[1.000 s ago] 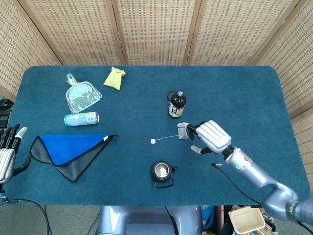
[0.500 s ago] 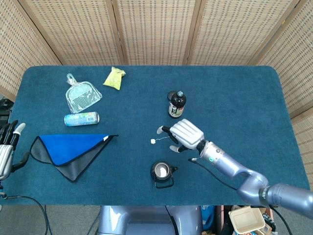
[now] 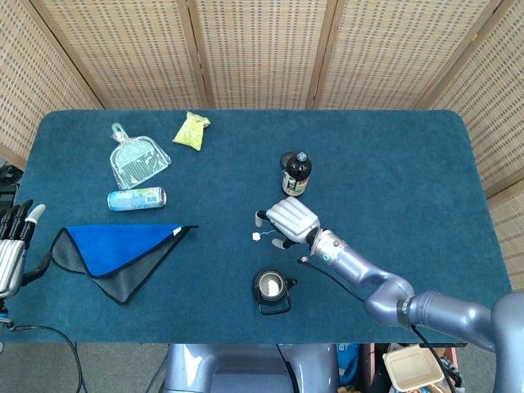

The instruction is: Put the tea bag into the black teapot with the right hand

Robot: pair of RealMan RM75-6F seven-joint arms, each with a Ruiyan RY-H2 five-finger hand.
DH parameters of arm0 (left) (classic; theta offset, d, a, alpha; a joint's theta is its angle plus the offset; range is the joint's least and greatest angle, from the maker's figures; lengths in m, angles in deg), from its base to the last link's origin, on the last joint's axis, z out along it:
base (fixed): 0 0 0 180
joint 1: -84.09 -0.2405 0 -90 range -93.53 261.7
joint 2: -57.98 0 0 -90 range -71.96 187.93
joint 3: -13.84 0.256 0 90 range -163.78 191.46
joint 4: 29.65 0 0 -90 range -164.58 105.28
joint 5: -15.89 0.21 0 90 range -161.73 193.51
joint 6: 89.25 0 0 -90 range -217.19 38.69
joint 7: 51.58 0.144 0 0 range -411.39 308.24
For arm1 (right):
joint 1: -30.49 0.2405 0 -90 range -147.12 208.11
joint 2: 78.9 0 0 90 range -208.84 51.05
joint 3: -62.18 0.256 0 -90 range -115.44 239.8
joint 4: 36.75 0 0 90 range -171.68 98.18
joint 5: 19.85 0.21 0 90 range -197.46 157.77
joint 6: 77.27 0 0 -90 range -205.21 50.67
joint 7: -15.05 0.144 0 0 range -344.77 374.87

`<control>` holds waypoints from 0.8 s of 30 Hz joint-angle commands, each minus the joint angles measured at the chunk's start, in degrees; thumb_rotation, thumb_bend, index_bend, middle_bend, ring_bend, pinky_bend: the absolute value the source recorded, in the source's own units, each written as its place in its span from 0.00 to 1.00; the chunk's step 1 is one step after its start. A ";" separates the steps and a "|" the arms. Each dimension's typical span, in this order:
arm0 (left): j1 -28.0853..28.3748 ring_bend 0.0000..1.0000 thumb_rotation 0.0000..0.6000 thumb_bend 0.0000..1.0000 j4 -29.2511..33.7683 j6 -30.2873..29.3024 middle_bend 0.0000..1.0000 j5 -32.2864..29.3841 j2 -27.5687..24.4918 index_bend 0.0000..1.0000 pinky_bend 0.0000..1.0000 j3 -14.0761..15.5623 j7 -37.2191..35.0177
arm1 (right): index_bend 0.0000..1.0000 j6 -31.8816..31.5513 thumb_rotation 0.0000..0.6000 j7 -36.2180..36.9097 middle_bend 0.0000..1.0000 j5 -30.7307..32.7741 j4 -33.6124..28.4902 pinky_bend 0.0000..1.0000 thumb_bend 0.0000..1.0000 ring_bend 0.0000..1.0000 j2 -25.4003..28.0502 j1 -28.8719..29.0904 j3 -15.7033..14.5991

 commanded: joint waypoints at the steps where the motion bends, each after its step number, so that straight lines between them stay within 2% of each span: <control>1: 0.03 0.00 1.00 0.38 -0.06 0.10 0.00 -0.12 0.05 0.04 0.00 0.03 0.02 | 0.42 0.07 1.00 -0.73 0.91 0.45 0.82 0.93 0.44 0.93 -0.85 0.49 -0.16; 24: 0.20 0.00 1.00 0.38 -1.98 1.53 0.00 -1.78 1.06 0.04 0.00 0.50 -0.89 | 0.44 3.04 1.00 -6.23 0.91 6.04 14.29 0.94 0.44 0.94 -12.13 5.29 -1.55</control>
